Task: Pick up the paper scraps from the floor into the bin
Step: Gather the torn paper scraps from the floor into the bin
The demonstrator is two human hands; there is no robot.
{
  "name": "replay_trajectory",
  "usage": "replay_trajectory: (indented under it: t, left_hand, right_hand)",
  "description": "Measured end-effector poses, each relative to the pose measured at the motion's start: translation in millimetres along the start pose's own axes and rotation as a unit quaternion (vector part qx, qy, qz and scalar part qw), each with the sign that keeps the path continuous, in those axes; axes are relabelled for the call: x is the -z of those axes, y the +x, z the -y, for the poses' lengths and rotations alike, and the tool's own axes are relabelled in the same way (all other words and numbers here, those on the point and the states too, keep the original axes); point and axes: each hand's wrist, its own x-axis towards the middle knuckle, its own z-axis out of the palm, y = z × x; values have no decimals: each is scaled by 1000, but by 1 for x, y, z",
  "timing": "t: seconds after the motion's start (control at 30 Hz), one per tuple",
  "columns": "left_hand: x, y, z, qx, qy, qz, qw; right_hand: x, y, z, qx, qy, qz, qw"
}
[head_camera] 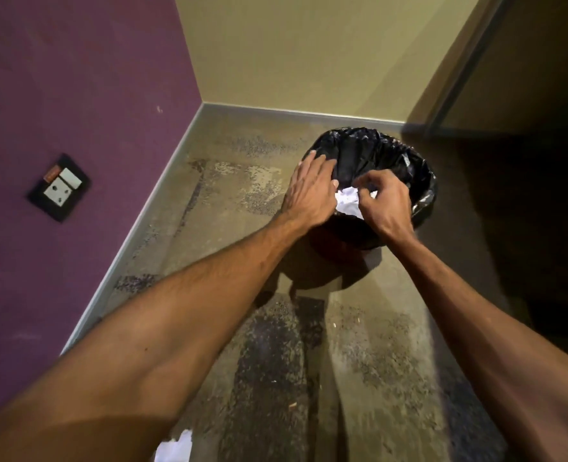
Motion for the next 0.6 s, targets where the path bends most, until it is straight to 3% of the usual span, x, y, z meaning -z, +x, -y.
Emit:
replay_trajectory:
  t: [0.27,0.43,0.6]
  left_hand:
    - [38,-116,72,15,57,-32,998]
    - [54,-228,114,77,53,-43,995]
    - [72,-341,161,151,40,28,987]
  right_hand:
    - [-57,-89,61,115,-61,38,991]
    - [-100,-168,94,143,-100,138,975]
    - [-148,-258,119,138,-93,237,957]
